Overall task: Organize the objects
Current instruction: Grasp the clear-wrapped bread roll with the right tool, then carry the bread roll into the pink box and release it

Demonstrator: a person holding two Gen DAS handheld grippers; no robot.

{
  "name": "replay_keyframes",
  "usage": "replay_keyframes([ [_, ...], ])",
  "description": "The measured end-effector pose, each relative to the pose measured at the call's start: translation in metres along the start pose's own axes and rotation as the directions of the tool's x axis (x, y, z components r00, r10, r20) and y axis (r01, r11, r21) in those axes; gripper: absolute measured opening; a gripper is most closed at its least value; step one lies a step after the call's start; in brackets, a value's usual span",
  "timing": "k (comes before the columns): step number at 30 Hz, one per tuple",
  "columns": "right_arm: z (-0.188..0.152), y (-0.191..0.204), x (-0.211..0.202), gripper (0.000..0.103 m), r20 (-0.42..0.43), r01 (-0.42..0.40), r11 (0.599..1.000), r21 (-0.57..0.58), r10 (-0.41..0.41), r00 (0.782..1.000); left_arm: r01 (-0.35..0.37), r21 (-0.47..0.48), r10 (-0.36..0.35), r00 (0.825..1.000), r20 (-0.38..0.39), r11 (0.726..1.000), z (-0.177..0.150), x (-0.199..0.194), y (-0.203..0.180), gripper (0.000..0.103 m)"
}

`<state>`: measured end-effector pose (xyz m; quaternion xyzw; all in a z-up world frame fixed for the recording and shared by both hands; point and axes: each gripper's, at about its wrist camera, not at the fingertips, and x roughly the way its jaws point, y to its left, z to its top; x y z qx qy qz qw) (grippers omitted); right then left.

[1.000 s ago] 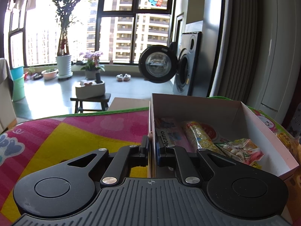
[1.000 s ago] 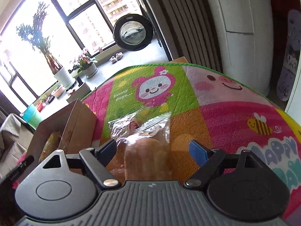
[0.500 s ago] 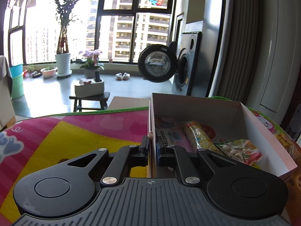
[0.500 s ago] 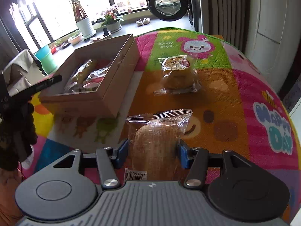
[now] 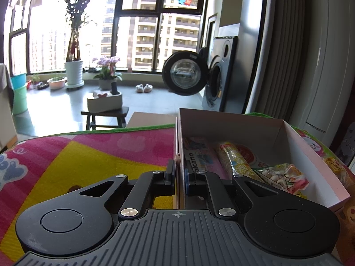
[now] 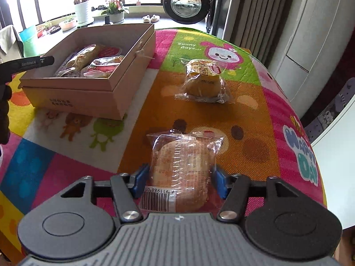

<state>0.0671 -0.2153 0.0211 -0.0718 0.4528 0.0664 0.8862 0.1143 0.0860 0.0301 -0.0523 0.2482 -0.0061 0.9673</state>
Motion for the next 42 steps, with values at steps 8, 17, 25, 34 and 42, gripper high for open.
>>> replay_keyframes([
  [8,0.009,0.032,-0.049,0.054,-0.001,-0.089,0.994,-0.056,0.089,0.996,-0.004,0.008,0.004,1.000,-0.004,1.000,-0.001,0.000,-0.001,0.010],
  [17,0.127,0.051,-0.109,0.054,0.242,-0.110,0.991,-0.079,0.126,0.962,-0.007,0.012,0.007,1.000,0.000,1.000,-0.002,0.000,-0.001,0.010],
  [25,0.193,0.066,-0.033,0.054,0.158,-0.124,0.992,0.033,0.117,0.981,-0.005,0.009,0.005,1.000,-0.001,1.000,-0.001,0.000,-0.001,0.010],
  [34,0.212,0.077,0.056,0.054,0.047,-0.103,0.990,0.100,0.099,0.994,0.001,0.000,-0.001,1.000,-0.004,1.000,0.000,0.000,0.003,0.010],
  [42,0.208,0.084,0.061,0.073,0.075,-0.152,0.985,0.079,0.147,0.986,-0.004,0.007,0.004,1.000,-0.003,1.000,0.000,0.000,0.002,0.010],
])
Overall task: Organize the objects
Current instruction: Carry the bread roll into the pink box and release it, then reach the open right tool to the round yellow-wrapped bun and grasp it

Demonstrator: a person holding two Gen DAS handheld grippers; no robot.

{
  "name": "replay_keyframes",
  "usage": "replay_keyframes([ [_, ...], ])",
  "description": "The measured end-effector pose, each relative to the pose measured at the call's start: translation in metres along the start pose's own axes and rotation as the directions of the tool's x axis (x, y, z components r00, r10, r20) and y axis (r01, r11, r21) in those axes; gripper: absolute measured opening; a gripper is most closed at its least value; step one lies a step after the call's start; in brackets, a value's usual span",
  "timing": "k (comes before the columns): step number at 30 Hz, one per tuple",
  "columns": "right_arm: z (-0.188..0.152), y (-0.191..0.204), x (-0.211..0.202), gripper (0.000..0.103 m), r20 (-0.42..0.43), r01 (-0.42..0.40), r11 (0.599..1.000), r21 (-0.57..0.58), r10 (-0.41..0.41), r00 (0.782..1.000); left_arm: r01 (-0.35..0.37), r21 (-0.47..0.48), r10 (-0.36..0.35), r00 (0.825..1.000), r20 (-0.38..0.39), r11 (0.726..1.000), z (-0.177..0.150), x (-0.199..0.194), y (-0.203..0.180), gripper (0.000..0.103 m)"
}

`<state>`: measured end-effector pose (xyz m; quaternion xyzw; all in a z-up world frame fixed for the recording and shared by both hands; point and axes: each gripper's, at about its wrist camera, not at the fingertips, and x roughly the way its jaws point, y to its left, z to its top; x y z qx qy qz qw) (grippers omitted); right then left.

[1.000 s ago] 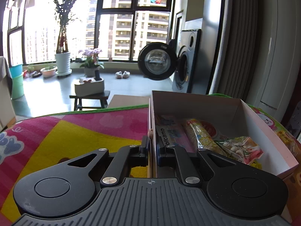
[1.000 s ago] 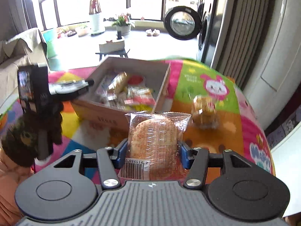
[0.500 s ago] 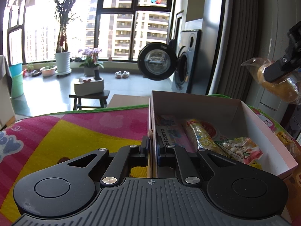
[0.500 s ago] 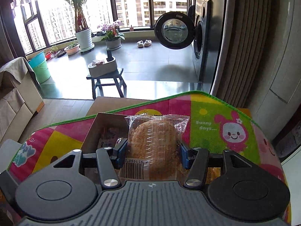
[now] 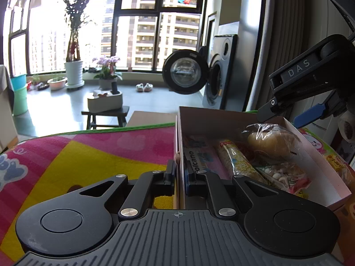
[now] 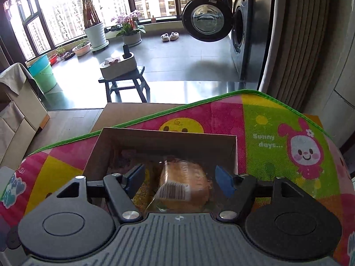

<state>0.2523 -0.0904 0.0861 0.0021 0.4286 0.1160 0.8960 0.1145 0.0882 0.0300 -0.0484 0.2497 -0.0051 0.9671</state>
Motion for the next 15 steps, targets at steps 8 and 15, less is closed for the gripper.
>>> replay_keyframes([
  [8,0.003,-0.028,-0.023,0.084,0.047,0.084,0.996,0.005,-0.084,0.995,0.002,-0.002,-0.002,1.000,0.000,1.000,0.000,0.000,0.000,0.010],
  [15,-0.016,-0.099,-0.017,0.087,-0.022,0.205,0.974,0.097,-0.204,0.979,0.002,-0.003,-0.002,1.000,-0.001,1.000,0.000,0.000,0.000,0.010],
])
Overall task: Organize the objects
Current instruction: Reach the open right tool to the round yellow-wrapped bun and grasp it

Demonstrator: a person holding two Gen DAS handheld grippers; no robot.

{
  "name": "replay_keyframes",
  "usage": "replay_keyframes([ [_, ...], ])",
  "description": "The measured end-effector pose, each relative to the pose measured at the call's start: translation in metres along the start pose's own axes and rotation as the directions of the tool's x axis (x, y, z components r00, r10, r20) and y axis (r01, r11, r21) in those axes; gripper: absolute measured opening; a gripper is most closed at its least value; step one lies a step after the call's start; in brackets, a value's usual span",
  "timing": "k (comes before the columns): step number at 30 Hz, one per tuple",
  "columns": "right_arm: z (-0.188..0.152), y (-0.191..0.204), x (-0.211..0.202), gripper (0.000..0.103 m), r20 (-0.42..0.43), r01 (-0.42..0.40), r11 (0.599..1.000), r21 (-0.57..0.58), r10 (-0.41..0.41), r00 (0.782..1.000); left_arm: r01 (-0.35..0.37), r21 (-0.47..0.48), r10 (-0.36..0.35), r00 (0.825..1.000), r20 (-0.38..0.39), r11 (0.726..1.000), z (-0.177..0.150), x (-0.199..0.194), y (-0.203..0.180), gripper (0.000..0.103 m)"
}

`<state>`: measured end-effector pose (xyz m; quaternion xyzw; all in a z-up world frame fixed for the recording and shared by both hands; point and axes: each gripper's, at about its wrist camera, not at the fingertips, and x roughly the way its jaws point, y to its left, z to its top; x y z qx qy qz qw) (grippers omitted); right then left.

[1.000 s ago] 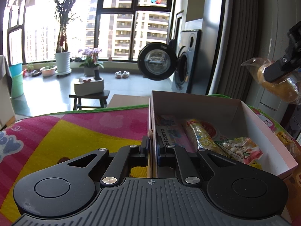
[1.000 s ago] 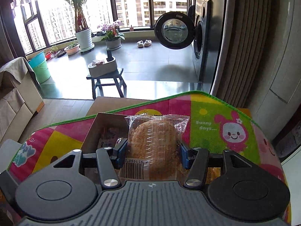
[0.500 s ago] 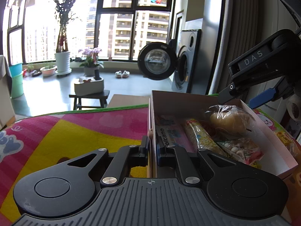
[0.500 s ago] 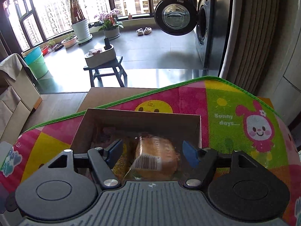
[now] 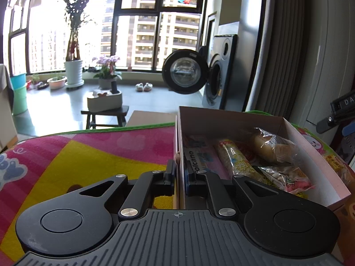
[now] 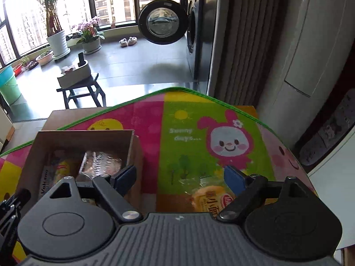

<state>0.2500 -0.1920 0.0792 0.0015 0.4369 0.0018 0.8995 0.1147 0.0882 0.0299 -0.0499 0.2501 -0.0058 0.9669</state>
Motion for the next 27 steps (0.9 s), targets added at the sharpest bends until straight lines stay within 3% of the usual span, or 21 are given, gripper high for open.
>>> replay_keyframes([
  [5,-0.030,-0.031,0.025,0.088,-0.081,0.038,0.999,0.022,-0.036,0.996,-0.001,0.002,0.001,1.000,0.000,1.000,0.000,0.000,0.001,0.010],
  [10,-0.050,-0.044,0.034,0.088,-0.098,0.026,0.998,0.056,-0.020,0.995,-0.005,0.007,0.005,1.000,0.002,1.000,0.000,0.000,0.000,0.010],
  [12,-0.057,-0.046,0.034,0.079,-0.103,0.011,0.999,0.050,-0.005,0.995,-0.007,0.011,0.007,1.000,0.003,1.000,0.000,-0.001,-0.001,0.010],
  [13,-0.060,-0.047,0.035,0.069,-0.112,0.000,0.999,0.042,0.005,0.994,-0.007,0.012,0.007,1.000,0.003,1.000,0.000,-0.001,-0.001,0.010],
  [14,-0.064,-0.047,0.034,0.069,-0.114,-0.007,0.999,0.036,0.011,0.993,-0.008,0.012,0.008,1.000,0.004,1.000,0.000,-0.001,-0.001,0.010],
  [22,-0.096,-0.053,0.005,0.066,-0.117,-0.064,0.997,0.035,0.068,0.991,-0.009,0.014,0.009,1.000,0.001,1.000,0.000,-0.001,-0.001,0.010],
  [27,-0.133,-0.050,-0.026,0.066,-0.136,-0.112,0.994,0.006,0.111,0.984,-0.009,0.015,0.009,1.000,0.001,1.000,0.000,-0.001,-0.001,0.010],
])
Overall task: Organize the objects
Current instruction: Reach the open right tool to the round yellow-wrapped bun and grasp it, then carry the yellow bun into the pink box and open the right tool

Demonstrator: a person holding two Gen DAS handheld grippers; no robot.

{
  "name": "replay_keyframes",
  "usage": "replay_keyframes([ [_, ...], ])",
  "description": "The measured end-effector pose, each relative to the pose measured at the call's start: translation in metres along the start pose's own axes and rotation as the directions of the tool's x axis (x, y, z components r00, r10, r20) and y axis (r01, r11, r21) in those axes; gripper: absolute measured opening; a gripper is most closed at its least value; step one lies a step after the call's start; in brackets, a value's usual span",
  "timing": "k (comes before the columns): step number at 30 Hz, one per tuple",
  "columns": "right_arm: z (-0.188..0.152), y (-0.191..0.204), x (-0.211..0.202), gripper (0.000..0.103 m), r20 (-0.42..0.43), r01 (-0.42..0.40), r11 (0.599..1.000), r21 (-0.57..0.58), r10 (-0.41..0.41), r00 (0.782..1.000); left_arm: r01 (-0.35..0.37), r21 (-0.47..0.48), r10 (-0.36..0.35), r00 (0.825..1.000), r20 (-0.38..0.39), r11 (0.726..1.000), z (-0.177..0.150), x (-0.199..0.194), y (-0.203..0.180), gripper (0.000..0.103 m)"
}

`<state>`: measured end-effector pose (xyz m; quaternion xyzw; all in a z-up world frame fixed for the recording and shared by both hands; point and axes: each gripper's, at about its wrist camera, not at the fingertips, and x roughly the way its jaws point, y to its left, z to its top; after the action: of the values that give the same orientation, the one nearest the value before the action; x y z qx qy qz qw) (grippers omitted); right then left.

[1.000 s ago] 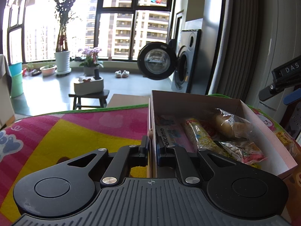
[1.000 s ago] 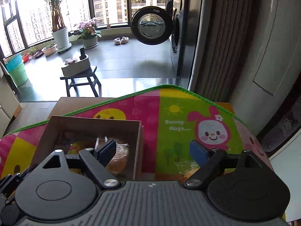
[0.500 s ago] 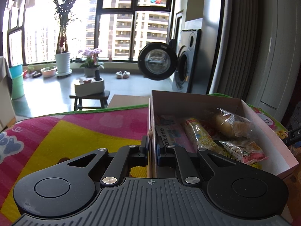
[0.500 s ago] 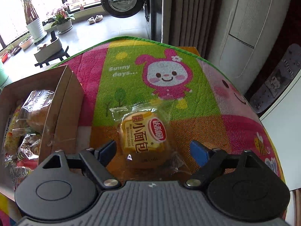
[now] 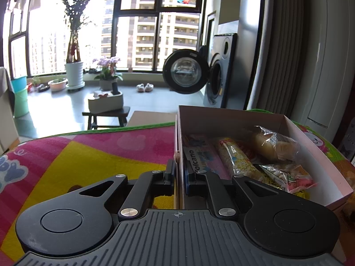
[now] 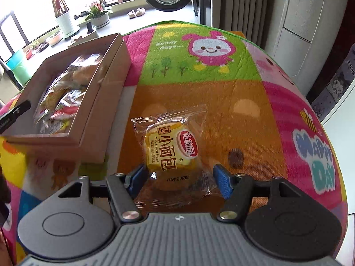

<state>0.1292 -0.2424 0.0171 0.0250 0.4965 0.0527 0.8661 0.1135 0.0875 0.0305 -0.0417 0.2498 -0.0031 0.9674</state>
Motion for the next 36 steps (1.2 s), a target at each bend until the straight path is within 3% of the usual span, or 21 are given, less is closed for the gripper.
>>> replay_keyframes([
  [7,-0.062,0.008,-0.036,0.066,0.048,0.067,0.996,-0.056,-0.065,0.997,-0.001,0.002,0.001,1.000,0.001,1.000,0.000,-0.001,0.000,0.010],
  [15,-0.098,0.013,-0.060,0.067,0.060,0.042,0.996,-0.076,-0.037,0.997,-0.005,0.007,0.005,1.000,0.002,1.000,-0.001,-0.002,0.001,0.010],
  [19,-0.098,0.021,-0.062,0.078,0.102,0.061,0.991,-0.117,-0.049,0.994,-0.004,0.007,0.004,1.000,0.002,1.000,-0.001,-0.002,0.001,0.010],
  [25,-0.085,0.026,-0.044,0.079,0.107,0.085,0.989,-0.125,-0.072,0.992,-0.002,0.003,0.002,1.000,-0.002,1.000,-0.001,-0.002,0.000,0.010],
  [29,-0.088,0.034,-0.042,0.060,0.077,0.084,0.982,-0.167,-0.071,0.994,0.002,-0.001,-0.002,1.000,-0.007,1.000,-0.001,-0.002,0.002,0.010],
  [33,-0.084,0.042,-0.057,0.055,0.100,0.085,0.977,-0.195,-0.066,0.993,0.003,-0.002,-0.003,1.000,-0.006,1.000,-0.001,-0.002,0.002,0.010],
  [36,-0.059,0.050,-0.087,0.054,0.154,0.052,0.981,-0.186,-0.023,0.988,0.003,-0.003,-0.003,1.000,-0.007,1.000,-0.001,-0.002,0.002,0.010],
])
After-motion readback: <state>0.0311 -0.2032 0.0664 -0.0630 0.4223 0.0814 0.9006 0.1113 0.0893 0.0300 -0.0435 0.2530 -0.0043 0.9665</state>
